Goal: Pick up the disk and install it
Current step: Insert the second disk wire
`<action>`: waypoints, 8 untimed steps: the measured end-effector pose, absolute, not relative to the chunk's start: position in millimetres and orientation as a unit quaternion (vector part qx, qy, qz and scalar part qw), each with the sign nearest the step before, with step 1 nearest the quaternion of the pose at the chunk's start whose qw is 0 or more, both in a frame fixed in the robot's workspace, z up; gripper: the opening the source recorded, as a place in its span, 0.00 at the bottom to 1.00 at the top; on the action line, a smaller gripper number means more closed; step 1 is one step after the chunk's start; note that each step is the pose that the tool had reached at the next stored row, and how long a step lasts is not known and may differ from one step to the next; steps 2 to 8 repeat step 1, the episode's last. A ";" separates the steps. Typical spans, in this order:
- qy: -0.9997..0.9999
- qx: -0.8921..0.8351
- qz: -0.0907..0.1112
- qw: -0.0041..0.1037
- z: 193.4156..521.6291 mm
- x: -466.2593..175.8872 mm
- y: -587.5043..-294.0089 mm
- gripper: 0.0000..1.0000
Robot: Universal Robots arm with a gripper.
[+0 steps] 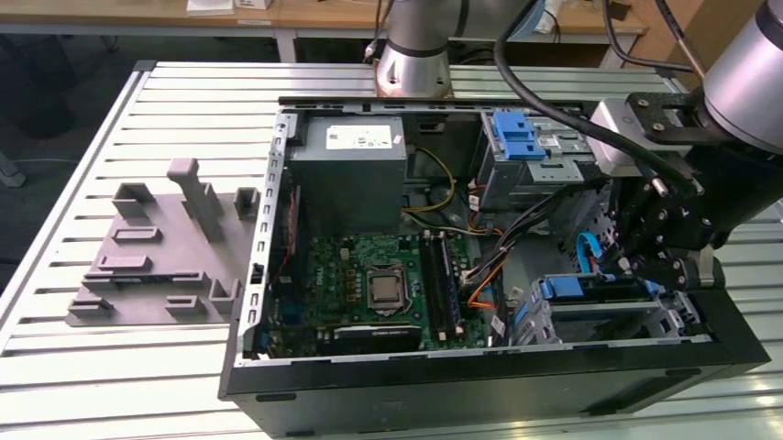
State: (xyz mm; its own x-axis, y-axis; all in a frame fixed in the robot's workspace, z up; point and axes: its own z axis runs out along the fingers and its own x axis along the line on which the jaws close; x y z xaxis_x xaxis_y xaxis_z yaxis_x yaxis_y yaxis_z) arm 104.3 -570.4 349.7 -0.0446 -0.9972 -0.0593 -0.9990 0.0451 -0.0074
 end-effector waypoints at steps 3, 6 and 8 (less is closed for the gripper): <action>0.722 -0.691 0.018 0.024 349.7 104.3 -570.4 0.11; 0.722 -0.691 0.018 0.024 349.7 104.3 -570.4 0.11; 0.722 -0.691 0.018 0.024 349.7 104.3 -570.4 0.11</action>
